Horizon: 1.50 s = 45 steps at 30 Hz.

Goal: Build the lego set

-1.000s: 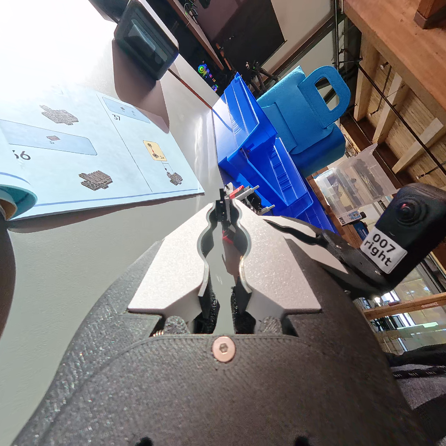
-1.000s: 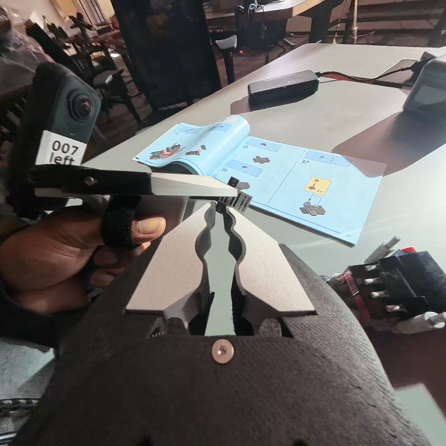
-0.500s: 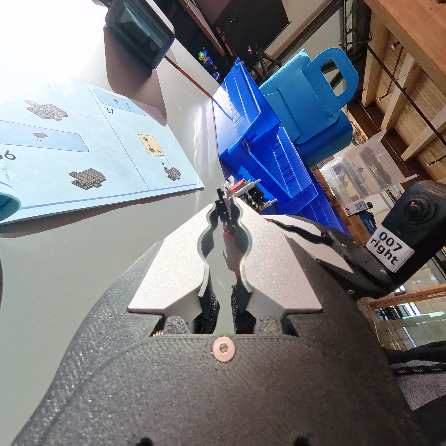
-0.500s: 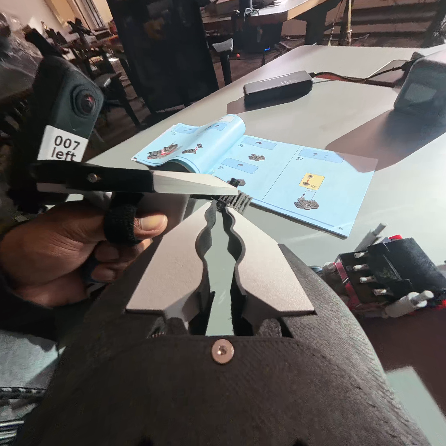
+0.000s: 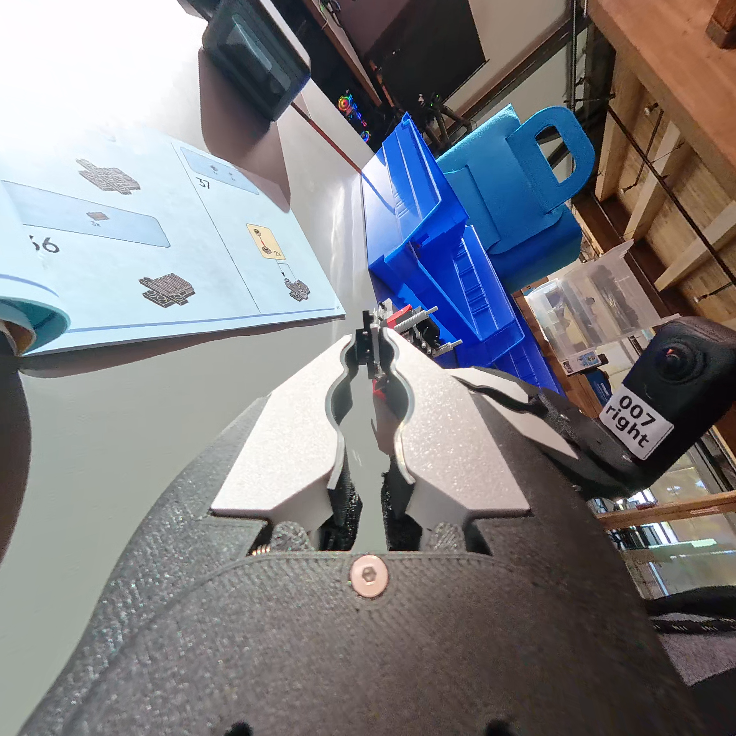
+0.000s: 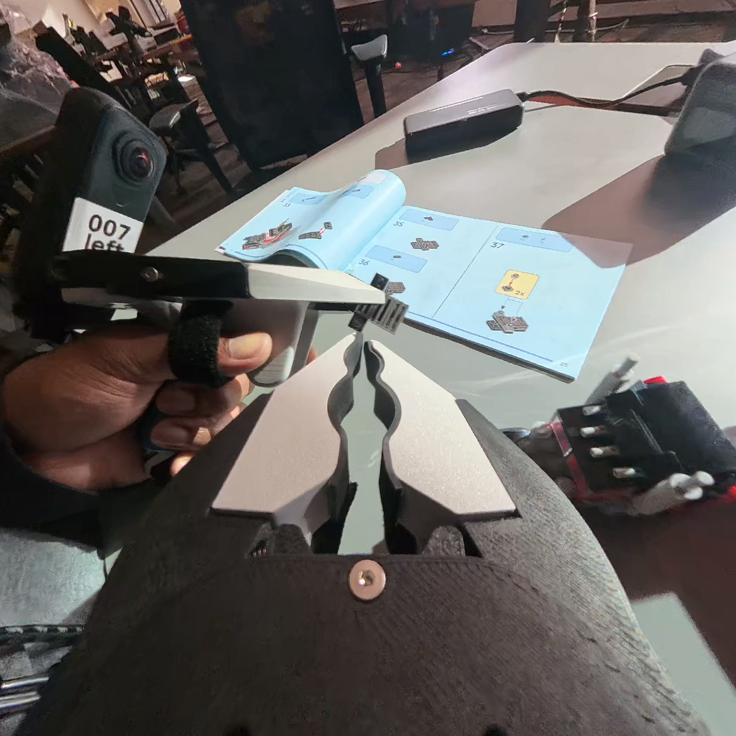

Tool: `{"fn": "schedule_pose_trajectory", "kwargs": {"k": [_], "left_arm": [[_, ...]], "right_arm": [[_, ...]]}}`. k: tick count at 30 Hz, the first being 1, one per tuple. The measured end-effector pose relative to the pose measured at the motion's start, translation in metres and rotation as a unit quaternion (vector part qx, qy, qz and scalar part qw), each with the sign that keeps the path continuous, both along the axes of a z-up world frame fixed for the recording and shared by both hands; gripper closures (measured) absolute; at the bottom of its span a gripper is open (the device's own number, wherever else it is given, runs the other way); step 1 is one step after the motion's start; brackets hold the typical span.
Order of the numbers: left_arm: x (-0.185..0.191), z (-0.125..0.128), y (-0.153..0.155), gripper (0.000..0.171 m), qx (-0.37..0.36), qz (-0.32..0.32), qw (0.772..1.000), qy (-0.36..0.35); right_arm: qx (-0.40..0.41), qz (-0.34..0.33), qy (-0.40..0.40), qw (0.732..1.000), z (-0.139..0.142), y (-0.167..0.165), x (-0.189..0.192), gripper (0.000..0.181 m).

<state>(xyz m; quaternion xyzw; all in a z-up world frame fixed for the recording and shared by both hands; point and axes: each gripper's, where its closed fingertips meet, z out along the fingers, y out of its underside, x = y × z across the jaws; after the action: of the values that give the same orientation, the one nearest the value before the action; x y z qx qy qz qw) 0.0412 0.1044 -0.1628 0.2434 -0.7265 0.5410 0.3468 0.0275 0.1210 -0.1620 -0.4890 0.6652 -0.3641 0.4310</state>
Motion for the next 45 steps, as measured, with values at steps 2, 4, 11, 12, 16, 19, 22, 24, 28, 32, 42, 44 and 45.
{"fn": "schedule_pose_trajectory", "kwargs": {"k": [2, 4, 11, 12, 16, 19, 22, 24, 28, 32, 42, 44, 45], "left_arm": [[-0.001, 0.001, 0.000, 0.162, -0.004, 0.000, 1.000, -0.003], [-0.001, 0.002, 0.001, 0.162, -0.006, 0.000, 1.000, -0.003], [-0.001, 0.002, 0.001, 0.162, -0.008, 0.002, 1.000, -0.015], [-0.001, 0.002, 0.001, 0.162, -0.007, 0.003, 1.000, -0.016], [0.000, 0.002, 0.002, 0.161, -0.006, 0.009, 1.000, -0.025], [-0.001, 0.004, 0.002, 0.161, -0.011, 0.007, 1.000, -0.025], [-0.001, 0.006, 0.002, 0.161, -0.019, 0.006, 0.999, -0.029], [-0.001, 0.007, 0.003, 0.161, -0.021, 0.007, 0.999, -0.030], [-0.001, 0.008, 0.003, 0.160, -0.024, 0.008, 0.999, -0.035], [-0.002, 0.007, 0.002, 0.160, -0.019, 0.008, 0.999, -0.038], [-0.006, 0.002, -0.001, 0.159, -0.003, -0.006, 0.999, -0.039], [-0.007, 0.001, -0.001, 0.159, -0.001, -0.009, 0.999, -0.037], [-0.007, 0.001, -0.001, 0.159, -0.001, -0.010, 0.999, -0.035]], "right_arm": [[-0.004, 0.006, 0.003, 1.000, 0.000, 0.003, 0.005, 0.177], [-0.009, 0.006, 0.010, 1.000, -0.002, 0.004, 0.008, 0.173], [-0.036, 0.003, 0.019, 0.999, 0.002, 0.003, 0.013, 0.174], [-0.041, 0.003, 0.021, 0.999, 0.002, 0.003, 0.013, 0.174], [-0.068, 0.003, 0.028, 0.997, 0.002, 0.002, 0.015, 0.175], [-0.049, 0.007, 0.010, 0.999, 0.005, 0.002, 0.015, 0.175], [0.009, 0.013, -0.018, 1.000, 0.007, 0.003, 0.013, 0.175], [0.068, 0.018, -0.036, 0.997, 0.008, 0.003, 0.013, 0.175], [0.148, 0.023, -0.060, 0.987, 0.009, 0.003, 0.012, 0.174], [0.110, 0.014, -0.052, 0.992, 0.008, 0.003, 0.012, 0.175], [-0.089, -0.015, -0.005, 0.996, 0.006, -0.001, 0.007, 0.175], [-0.114, -0.018, 0.002, 0.993, 0.005, -0.001, 0.007, 0.175], [-0.123, -0.019, 0.004, 0.992, 0.005, -0.001, 0.006, 0.175]]}}
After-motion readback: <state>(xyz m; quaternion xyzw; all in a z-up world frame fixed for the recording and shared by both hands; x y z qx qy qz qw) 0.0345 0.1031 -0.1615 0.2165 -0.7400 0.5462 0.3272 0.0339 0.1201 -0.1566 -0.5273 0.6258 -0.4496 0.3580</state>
